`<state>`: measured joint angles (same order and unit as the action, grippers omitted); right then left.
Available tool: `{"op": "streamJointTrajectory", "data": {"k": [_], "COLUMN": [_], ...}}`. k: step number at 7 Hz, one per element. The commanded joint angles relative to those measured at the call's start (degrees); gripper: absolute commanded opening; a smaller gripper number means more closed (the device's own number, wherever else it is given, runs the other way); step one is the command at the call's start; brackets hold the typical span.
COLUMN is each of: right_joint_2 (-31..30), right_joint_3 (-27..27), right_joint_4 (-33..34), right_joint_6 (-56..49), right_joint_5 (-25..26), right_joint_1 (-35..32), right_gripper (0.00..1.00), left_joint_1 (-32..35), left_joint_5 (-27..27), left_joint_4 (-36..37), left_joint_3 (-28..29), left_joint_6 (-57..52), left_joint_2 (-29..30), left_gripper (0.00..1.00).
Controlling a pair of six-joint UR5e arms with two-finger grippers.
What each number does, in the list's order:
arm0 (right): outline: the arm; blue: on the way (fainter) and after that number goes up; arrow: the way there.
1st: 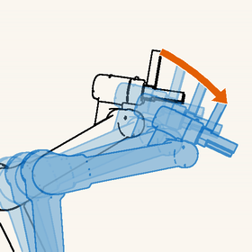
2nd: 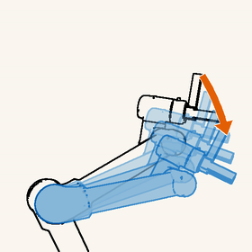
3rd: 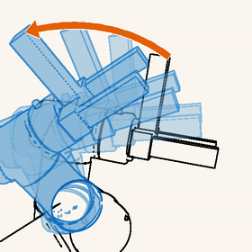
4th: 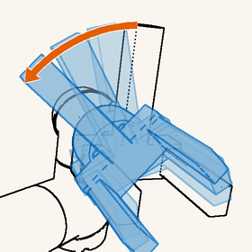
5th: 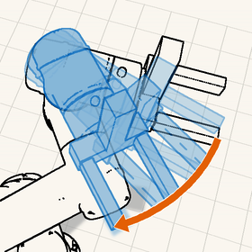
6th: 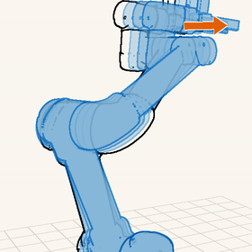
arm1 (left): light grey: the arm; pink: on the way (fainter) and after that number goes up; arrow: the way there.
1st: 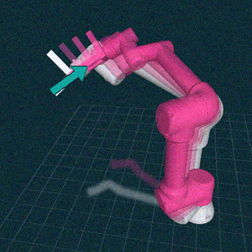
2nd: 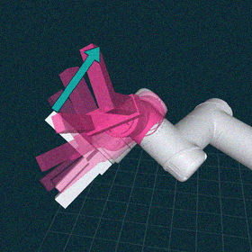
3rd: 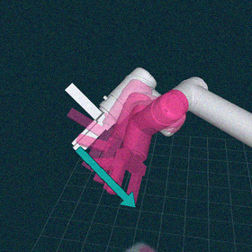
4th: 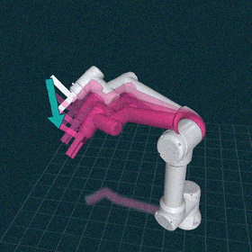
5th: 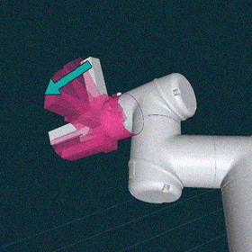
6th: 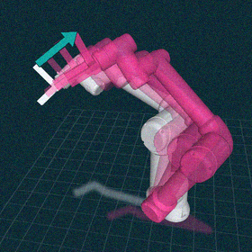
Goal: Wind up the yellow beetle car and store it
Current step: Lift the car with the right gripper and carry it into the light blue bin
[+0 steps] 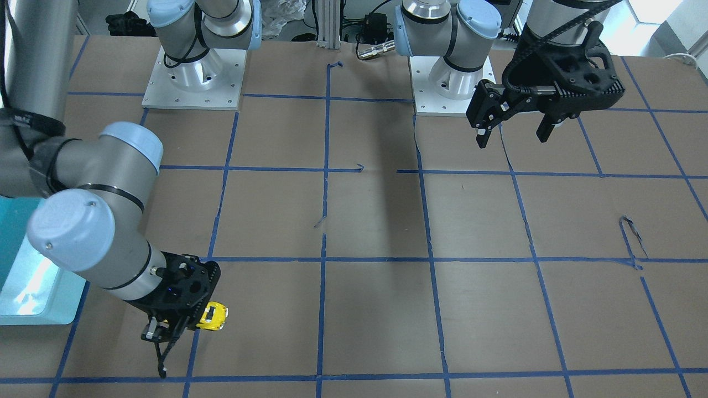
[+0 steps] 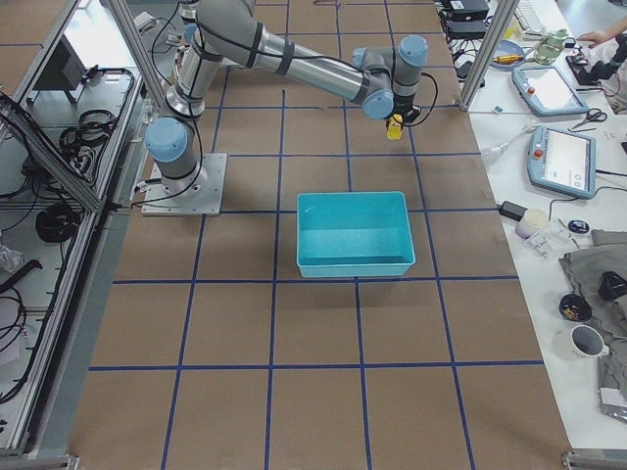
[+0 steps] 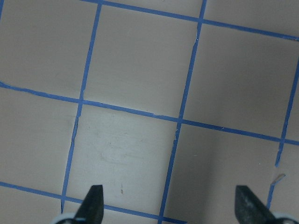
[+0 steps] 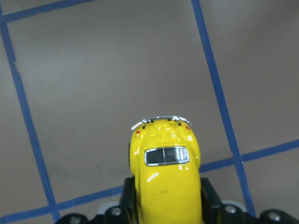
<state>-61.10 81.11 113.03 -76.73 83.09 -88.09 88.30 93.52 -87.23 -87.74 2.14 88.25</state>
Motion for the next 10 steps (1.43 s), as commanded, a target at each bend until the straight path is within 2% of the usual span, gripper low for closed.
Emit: {"op": "streamJointTrajectory", "data": {"k": [1, 3, 5, 6, 7, 9, 10], "right_joint_2": [-5.6, -10.6, -10.5, -10.5, -10.4, -8.2, -6.5], "right_joint_3": [-0.1, 0.5, 1.6, 4.2, 7.7, 16.5, 19.0], "right_joint_4": [-9.8, -15.4, -14.9, -14.2, -13.5, 0.0, 5.6], "right_joint_6": [-0.4, -17.3, -35.6, -42.4, -44.3, -45.2, -47.7], "right_joint_5": [2.8, 4.4, 6.9, 7.2, 6.8, 8.6, 8.8], "right_joint_1": [7.5, 16.3, 24.9, 28.8, 31.7, 32.0, 32.0], "right_gripper": [0.00, 0.00, 0.00, 0.00, 0.00, 0.00, 0.00], "left_joint_1": [-0.1, -0.1, 0.0, 0.0, -0.1, -0.1, -0.1], "left_joint_5": [-0.3, -0.4, -2.5, -2.3, -2.2, -2.1, -2.1], "left_joint_4": [0.0, 0.3, 0.4, 0.4, 0.4, 0.4, 0.4], "left_joint_3": [-0.1, -0.4, -1.5, -1.4, -1.4, -1.4, -1.4], "left_joint_6": [-3.0, -3.2, -3.2, -3.2, -3.2, -3.2, -3.2], "left_joint_2": [0.0, 0.0, 0.0, -0.1, -0.2, -0.3, -0.3], "left_gripper": [1.00, 1.00, 1.00, 1.00, 1.00, 1.00, 1.00]}}
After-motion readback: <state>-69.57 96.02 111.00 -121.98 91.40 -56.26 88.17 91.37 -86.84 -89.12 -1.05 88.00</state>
